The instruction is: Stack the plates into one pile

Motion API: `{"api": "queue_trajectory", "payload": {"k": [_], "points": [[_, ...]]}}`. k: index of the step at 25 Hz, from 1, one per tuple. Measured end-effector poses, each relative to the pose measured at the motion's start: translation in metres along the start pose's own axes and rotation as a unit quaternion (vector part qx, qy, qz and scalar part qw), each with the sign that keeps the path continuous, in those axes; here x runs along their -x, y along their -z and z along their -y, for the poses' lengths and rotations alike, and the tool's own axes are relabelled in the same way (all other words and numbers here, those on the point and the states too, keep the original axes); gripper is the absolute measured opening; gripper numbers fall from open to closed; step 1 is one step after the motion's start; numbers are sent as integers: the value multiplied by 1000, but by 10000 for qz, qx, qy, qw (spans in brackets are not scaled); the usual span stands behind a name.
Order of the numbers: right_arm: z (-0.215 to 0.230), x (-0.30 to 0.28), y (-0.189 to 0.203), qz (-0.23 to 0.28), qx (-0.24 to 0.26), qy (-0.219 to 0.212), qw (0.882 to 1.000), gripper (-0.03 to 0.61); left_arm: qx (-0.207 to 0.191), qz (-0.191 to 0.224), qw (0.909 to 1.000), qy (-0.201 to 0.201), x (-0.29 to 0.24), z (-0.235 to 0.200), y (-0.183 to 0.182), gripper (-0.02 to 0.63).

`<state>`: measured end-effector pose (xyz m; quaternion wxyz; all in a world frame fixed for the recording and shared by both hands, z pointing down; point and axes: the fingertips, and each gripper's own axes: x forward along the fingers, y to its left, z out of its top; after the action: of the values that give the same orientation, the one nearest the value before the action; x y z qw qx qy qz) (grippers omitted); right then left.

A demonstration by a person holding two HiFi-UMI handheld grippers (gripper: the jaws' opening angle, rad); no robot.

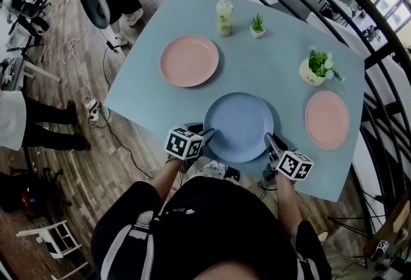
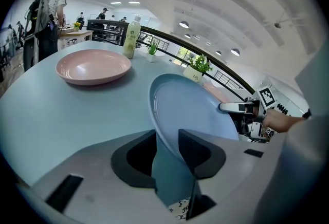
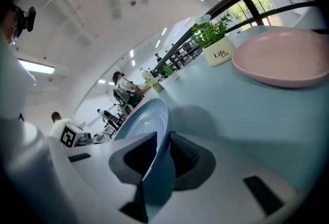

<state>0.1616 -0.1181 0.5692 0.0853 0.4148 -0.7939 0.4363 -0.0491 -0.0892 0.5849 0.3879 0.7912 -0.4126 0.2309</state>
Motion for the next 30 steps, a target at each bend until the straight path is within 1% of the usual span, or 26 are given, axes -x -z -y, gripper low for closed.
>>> {"api": "queue_trajectory", "payload": {"k": [3, 6, 11, 16, 18, 22, 26, 30], "points": [[-14, 6, -4, 245, 1, -183, 9995, 80, -35, 106, 9998, -136, 13, 2, 1, 133], [-26, 14, 0, 355, -9, -330, 9988, 80, -84, 208, 9995, -227, 28, 8, 4, 133], [-40, 19, -3, 575, 119, -424, 9974, 75, -95, 404, 9984, -387, 43, 10, 5, 133], [-49, 17, -5, 606, 143, -366, 9974, 66, -68, 478, 9986, -218, 47, 5, 5, 133], [-53, 11, -11, 696, 81, -318, 9970, 66, -114, 478, 9987, -131, 45, -4, -5, 133], [-64, -10, -25, 867, -95, -178, 9960, 66, -337, 475, 9983, -7, 47, -29, -35, 133], [-86, -43, -39, 949, -224, -174, 9951, 68, -452, 575, 9973, 27, 59, -66, -70, 133], [-100, -71, -49, 1073, -437, -131, 9932, 68, -542, 605, 9967, 43, 65, -97, -94, 133]]}}
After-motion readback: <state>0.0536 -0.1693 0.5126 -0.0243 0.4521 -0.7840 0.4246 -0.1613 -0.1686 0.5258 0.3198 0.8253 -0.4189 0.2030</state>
